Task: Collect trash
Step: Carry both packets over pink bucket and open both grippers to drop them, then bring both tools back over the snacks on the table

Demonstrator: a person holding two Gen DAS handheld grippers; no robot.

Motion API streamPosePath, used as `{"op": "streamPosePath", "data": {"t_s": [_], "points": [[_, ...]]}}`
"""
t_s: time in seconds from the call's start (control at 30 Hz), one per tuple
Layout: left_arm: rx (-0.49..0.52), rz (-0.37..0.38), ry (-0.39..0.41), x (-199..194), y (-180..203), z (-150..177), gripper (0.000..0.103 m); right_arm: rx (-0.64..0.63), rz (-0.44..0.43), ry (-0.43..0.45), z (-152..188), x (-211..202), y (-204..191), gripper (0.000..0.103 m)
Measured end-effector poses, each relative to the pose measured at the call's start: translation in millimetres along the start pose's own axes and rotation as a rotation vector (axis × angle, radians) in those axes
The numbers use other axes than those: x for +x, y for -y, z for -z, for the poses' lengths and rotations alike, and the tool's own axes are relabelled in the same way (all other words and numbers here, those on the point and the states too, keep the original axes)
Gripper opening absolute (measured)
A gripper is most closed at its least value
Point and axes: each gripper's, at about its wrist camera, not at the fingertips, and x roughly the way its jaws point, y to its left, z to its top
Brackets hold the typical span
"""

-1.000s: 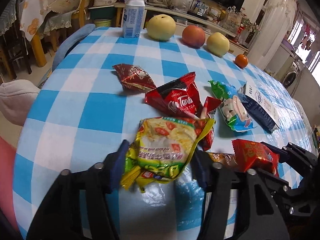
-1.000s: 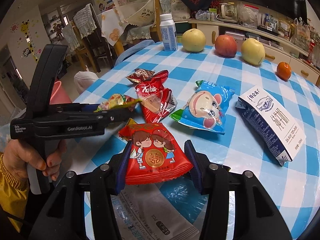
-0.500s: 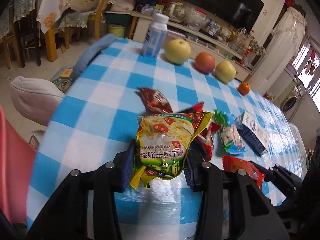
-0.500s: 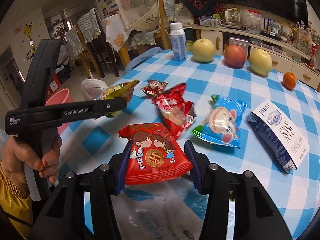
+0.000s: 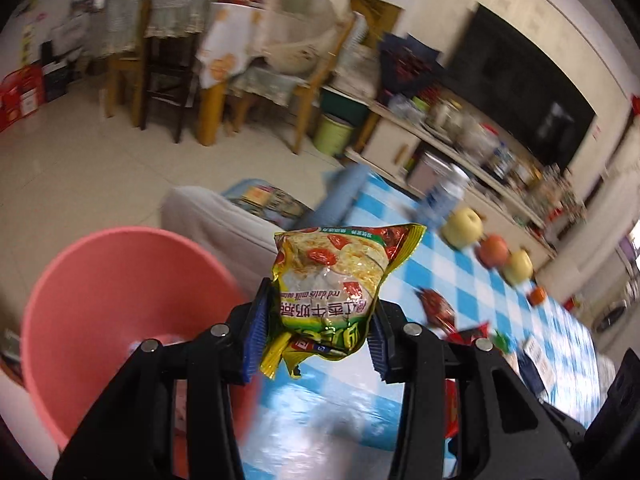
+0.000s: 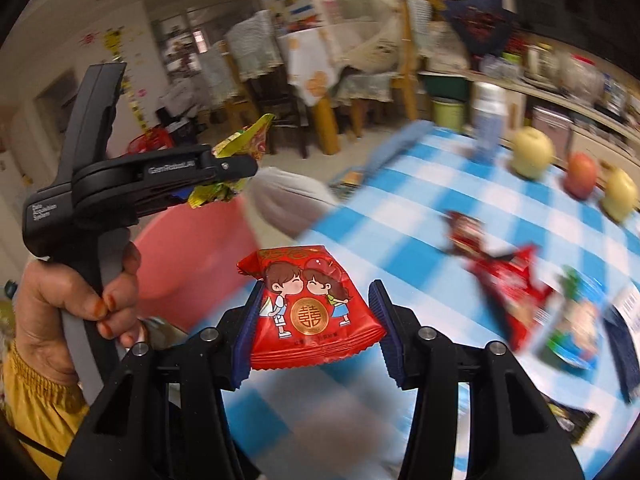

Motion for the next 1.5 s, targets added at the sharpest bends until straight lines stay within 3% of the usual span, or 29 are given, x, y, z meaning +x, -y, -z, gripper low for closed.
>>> {"op": "streamPosePath", "data": {"t_s": [0.27,0.37,0.4,0.5,0.67,0.87,1.07,1.23,1.5], "points": [[-0.183,-0.096,0.067,-27.9,-79.6,-17.4,0.045,-0.107,-0.092,-0.011,-41.6,63.3,-82.8,0.053],[-0.208,-0.125,0.072,-29.3,-94.3,-20.6,0.046,-0.121,-0.078,-0.038,-47.6,95.1,-100.1,0.060],[-0.209,-0.139,0.077,-29.6,-97.5,-21.9,0.054,-0.117,-0.075,-0.044,-47.3,102.6,-103.9,0.070],[-0.229,-0.160,0.102,-33.1,-105.7,-23.8,0.078,-0.089,-0.051,-0.048,-41.3,114.3,-105.2,0.076],[-0.230,-0.167,0.175,-37.8,-101.1,-22.4,0.086,-0.036,0.013,0.008,-29.3,94.5,-87.8,0.087],[-0.084,-0.144,0.326,-44.5,-68.8,-19.7,0.091,-0.030,0.088,0.074,-12.6,59.0,-72.4,0.089],[0.014,-0.070,0.332,-39.8,-38.4,-18.9,0.091,-0.030,0.158,0.098,15.0,28.1,-53.6,0.089],[0.048,-0.003,0.297,-37.8,-18.0,-11.0,0.091,0.012,0.141,0.107,36.0,5.2,-40.6,0.093],[0.119,0.025,0.250,-26.0,5.8,7.8,0.091,0.028,0.197,0.102,61.3,-22.2,-27.7,0.094]]}}
